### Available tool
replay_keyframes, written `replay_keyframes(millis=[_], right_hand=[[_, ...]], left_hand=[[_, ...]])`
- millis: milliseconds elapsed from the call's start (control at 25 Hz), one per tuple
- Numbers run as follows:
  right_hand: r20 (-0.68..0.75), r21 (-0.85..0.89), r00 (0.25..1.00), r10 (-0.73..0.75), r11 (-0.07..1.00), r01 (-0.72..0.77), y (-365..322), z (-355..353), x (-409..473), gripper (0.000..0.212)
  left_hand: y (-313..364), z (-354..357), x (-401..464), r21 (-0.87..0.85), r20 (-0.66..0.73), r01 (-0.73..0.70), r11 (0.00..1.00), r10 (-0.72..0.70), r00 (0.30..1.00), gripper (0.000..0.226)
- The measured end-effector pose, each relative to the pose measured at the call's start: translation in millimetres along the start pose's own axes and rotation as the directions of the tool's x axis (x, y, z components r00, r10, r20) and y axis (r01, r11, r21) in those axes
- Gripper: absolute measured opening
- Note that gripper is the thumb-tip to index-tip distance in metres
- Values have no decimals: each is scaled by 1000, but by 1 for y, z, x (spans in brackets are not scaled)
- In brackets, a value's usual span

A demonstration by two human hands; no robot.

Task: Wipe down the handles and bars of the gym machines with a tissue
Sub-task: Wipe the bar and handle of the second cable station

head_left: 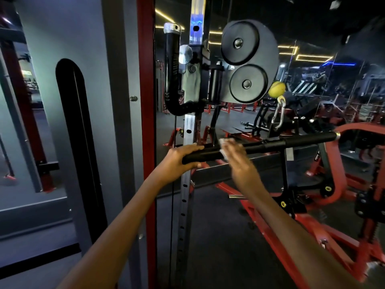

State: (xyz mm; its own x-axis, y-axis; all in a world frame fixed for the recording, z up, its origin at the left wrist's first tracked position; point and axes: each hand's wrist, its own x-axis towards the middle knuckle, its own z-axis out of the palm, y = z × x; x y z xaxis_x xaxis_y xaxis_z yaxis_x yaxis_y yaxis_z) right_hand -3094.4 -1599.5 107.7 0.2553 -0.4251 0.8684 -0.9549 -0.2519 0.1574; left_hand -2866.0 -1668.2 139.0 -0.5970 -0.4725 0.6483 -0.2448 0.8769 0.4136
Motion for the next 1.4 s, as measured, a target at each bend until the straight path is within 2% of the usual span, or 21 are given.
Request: replay_keyframes(millis=[40, 120, 160, 240, 320, 400, 480, 560, 600, 680, 720, 800, 880, 920, 1000, 1080, 1120, 1160, 1240, 1320, 1400], right_hand=[[-29, -20, 992, 120, 993, -120, 25, -6, -8, 77], [-136, 21, 910, 391, 920, -392, 45, -13, -17, 73], [-172, 33, 887, 429, 902, -430, 36, -10, -19, 67], [-175, 49, 936, 305, 952, -301, -4, 2, -12, 62], [-90, 64, 996, 14, 998, -8, -44, 15, -3, 52], [-21, 6, 971, -240, 971, 240, -53, 17, 5, 45], [53, -56, 943, -329, 942, 332, -22, 10, 0, 51], [76, -78, 970, -230, 969, 236, 30, 0, -22, 71], [39, -48, 996, -86, 995, 88, 50, -8, -33, 79], [-57, 75, 979, 194, 979, -189, 51, -13, -33, 73], [-100, 148, 967, 233, 965, -217, 34, -7, -21, 64], [-71, 191, 996, 45, 981, -31, -15, 7, 11, 50], [-30, 90, 983, -179, 979, 181, -23, 18, 21, 52], [-4, 45, 986, -165, 985, 165, -5, 16, 18, 58], [7, -46, 999, 48, 998, -47, 49, 5, -7, 75], [-82, -42, 951, 299, 952, -303, 79, -13, -24, 79], [-83, 5, 922, 379, 925, -380, 77, -12, -21, 74], [-53, 41, 916, 397, 918, -396, 63, -9, -10, 64], [71, 57, 971, 227, 971, -231, 33, 1, 11, 40], [140, -56, 988, 69, 996, -62, 43, 2, 11, 44], [109, -152, 989, 101, 985, -84, 87, -8, 0, 66]], left_hand=[[-1, 1, -2, 5, 10, -3, 1000, 3, 1000, 56], [-2, 6, -1, 79, -3, -61, 995, 61, 998, 62], [-1, 10, 1, 135, -17, -85, 987, 88, 996, 65], [3, 14, 10, 204, -77, -89, 975, 107, 991, 67], [3, 17, 15, 231, -140, -82, 969, 117, 983, 63], [0, 17, 16, 247, -159, -106, 963, 148, 976, 61], [-2, 14, 18, 245, -136, -116, 963, 153, 979, 61], [-2, 11, 19, 229, -99, -93, 969, 118, 988, 63], [-2, 10, 20, 216, -87, -83, 973, 104, 991, 64], [-3, 10, 23, 191, -76, -77, 979, 93, 993, 65], [-2, 11, 24, 190, -75, -88, 978, 104, 992, 66], [1, 13, 26, 211, -71, -130, 969, 148, 987, 66], [1, 12, 26, 218, -51, -129, 967, 143, 988, 66], [0, 9, 25, 249, -42, -91, 964, 104, 994, 63], [2, 3, 26, 430, -61, 43, 902, -19, 998, 56], [17, 12, 35, 600, -102, 158, 784, -121, 987, 64], [28, 26, 45, 617, -104, 165, 770, -128, 986, 69], [39, 44, 57, 604, -99, 153, 782, -118, 988, 70], [52, 78, 76, 546, -130, 178, 818, -127, 983, 69], [42, 93, 82, 528, -208, 199, 826, -102, 973, 66], [17, 97, 76, 540, -229, 189, 820, -73, 971, 60]])
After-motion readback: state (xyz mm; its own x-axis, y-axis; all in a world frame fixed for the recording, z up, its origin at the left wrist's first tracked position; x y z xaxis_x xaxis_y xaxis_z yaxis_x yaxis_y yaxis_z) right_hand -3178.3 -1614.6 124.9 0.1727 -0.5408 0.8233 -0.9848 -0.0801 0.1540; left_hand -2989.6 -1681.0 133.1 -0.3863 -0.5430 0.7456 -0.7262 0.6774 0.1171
